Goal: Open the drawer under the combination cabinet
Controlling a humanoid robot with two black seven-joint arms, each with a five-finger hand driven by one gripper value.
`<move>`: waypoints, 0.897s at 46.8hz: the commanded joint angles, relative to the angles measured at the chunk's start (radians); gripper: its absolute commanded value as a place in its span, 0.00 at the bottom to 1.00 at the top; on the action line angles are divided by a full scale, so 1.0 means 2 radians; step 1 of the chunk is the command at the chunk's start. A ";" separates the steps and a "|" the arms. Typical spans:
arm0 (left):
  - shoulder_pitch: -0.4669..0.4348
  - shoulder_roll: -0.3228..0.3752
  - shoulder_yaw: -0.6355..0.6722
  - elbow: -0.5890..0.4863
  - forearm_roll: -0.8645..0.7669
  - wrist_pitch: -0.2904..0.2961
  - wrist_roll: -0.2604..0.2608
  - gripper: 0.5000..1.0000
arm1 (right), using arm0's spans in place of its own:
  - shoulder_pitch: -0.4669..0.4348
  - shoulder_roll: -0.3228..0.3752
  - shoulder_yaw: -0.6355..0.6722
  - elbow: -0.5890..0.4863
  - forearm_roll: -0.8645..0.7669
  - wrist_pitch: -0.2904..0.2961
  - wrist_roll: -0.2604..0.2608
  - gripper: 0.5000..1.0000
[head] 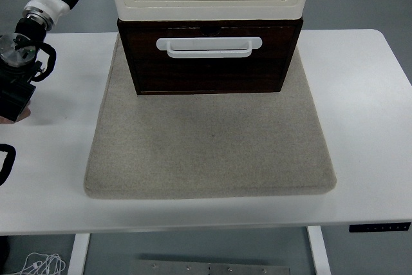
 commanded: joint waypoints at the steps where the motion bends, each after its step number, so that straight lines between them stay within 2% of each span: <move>1: -0.001 0.000 0.000 0.000 0.000 0.000 0.000 1.00 | 0.000 0.000 0.000 0.000 0.000 0.000 0.000 0.86; 16: -0.001 0.001 0.000 0.002 -0.001 0.002 0.000 1.00 | 0.000 0.000 0.000 0.000 0.000 0.000 0.000 0.86; 19: -0.001 0.001 0.001 0.005 0.000 0.009 0.002 1.00 | 0.000 0.000 0.000 0.000 0.000 0.000 0.000 0.86; 24: -0.005 0.002 0.008 0.007 0.000 0.042 0.004 1.00 | 0.000 0.000 0.000 0.000 0.000 0.000 0.000 0.85; 36: -0.007 0.002 0.009 0.007 0.000 0.048 0.005 1.00 | 0.000 0.000 0.000 0.000 0.000 0.000 0.000 0.86; 42: -0.016 0.003 0.011 0.008 0.005 0.060 0.001 1.00 | 0.000 0.000 0.000 0.000 0.000 0.000 0.000 0.86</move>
